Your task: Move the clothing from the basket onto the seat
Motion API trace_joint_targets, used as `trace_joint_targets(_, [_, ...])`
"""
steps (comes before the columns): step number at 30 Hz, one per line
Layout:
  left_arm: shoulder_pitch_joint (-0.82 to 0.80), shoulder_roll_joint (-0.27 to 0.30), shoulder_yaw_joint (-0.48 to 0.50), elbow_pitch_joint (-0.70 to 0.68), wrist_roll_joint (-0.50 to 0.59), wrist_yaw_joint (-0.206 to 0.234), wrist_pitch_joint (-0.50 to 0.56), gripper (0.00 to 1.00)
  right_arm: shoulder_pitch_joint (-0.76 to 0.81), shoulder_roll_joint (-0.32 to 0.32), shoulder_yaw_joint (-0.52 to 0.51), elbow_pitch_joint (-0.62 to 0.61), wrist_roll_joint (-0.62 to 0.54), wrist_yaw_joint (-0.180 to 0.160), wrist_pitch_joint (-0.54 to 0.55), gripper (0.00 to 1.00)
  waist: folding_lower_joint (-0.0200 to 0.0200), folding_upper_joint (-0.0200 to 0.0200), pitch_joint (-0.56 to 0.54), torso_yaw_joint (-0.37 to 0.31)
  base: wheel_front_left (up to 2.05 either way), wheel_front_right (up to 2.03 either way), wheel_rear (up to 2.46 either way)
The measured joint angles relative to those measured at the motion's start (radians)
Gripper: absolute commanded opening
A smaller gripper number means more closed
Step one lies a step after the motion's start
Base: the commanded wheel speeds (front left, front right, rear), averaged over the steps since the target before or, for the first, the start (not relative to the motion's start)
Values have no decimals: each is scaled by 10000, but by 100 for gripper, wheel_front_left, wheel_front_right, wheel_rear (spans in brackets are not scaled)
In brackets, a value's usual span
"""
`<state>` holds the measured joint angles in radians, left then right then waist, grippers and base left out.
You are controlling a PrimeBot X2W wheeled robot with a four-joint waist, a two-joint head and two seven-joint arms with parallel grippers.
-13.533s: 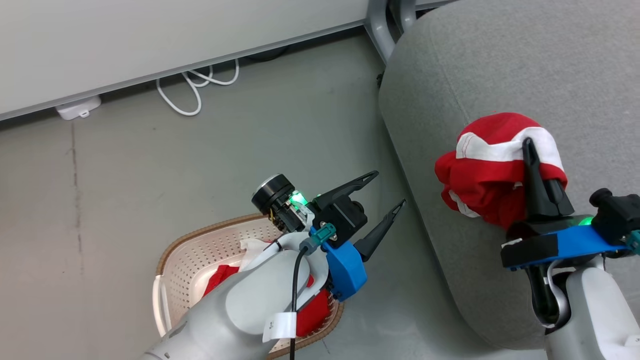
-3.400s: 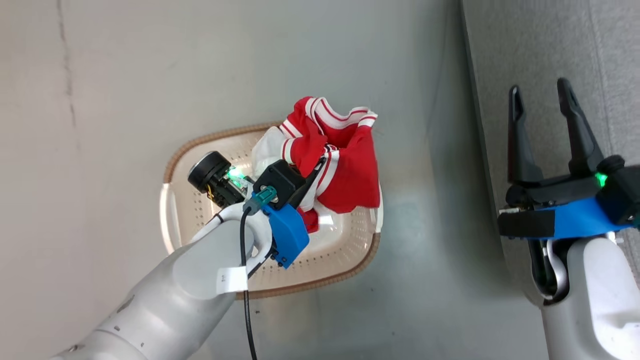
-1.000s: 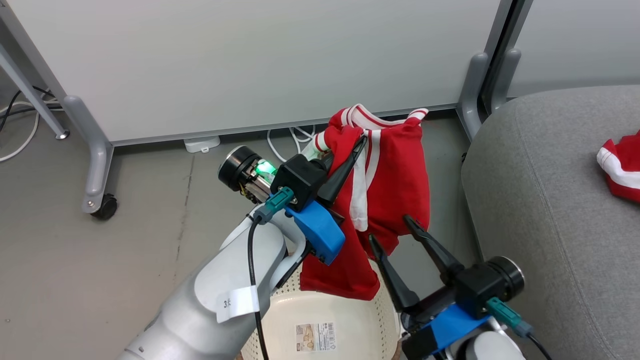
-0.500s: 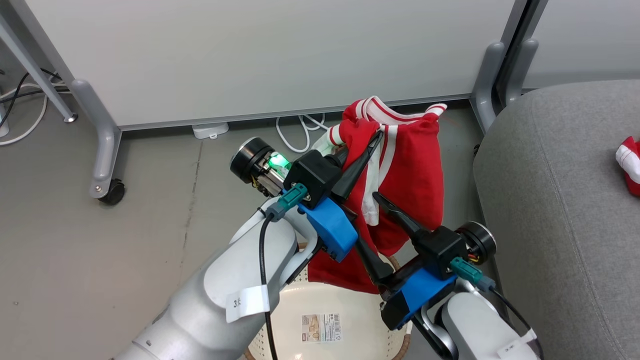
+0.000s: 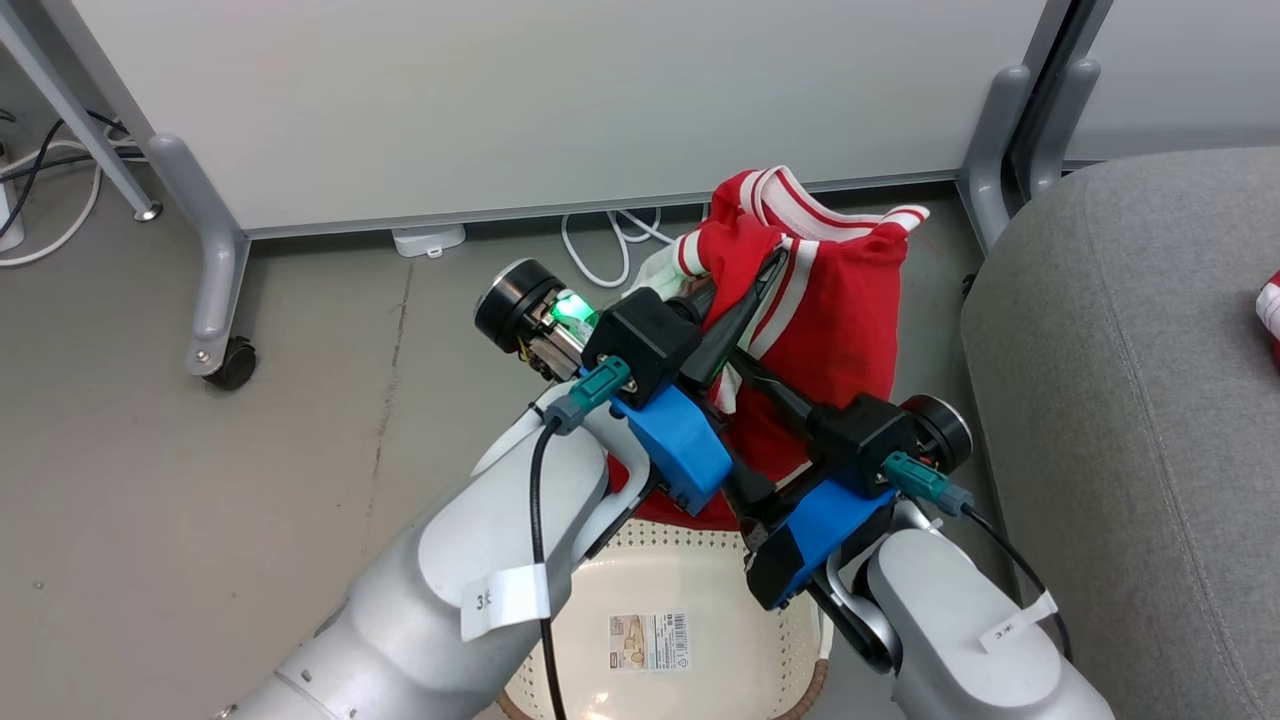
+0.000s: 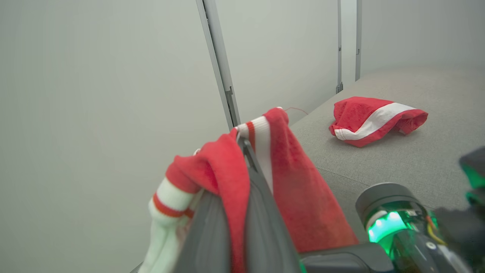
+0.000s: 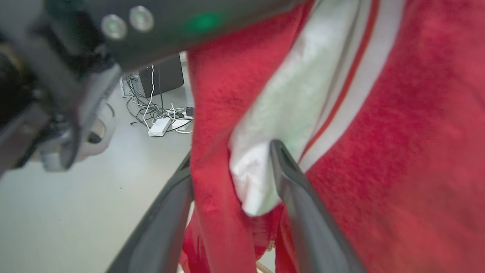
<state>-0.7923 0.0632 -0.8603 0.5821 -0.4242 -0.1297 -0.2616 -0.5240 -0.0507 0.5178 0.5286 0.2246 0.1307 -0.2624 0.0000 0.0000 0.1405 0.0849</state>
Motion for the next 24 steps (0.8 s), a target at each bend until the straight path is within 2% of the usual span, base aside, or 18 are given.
trace_joint_targets(1, [0, -8, 2, -4, 0, 0, 0, 0, -41, 0, -13, 61, 8, 0, -2, 0, 0, 0, 3, 1, 0, 0, 0])
trace_joint_targets(23, [1, -46, 84, -13, 31, 0, 0, 0, -171, 0, -67, 309, 128, 0, -2, 0, 0, 0, 9, -73, 0, 0, 0])
trace_joint_targets(24, [1, -46, 94, -10, 31, 0, 0, 14, -171, 0, -67, 309, 136, 0, -2, 0, 0, 0, 12, -80, 0, 0, 0])
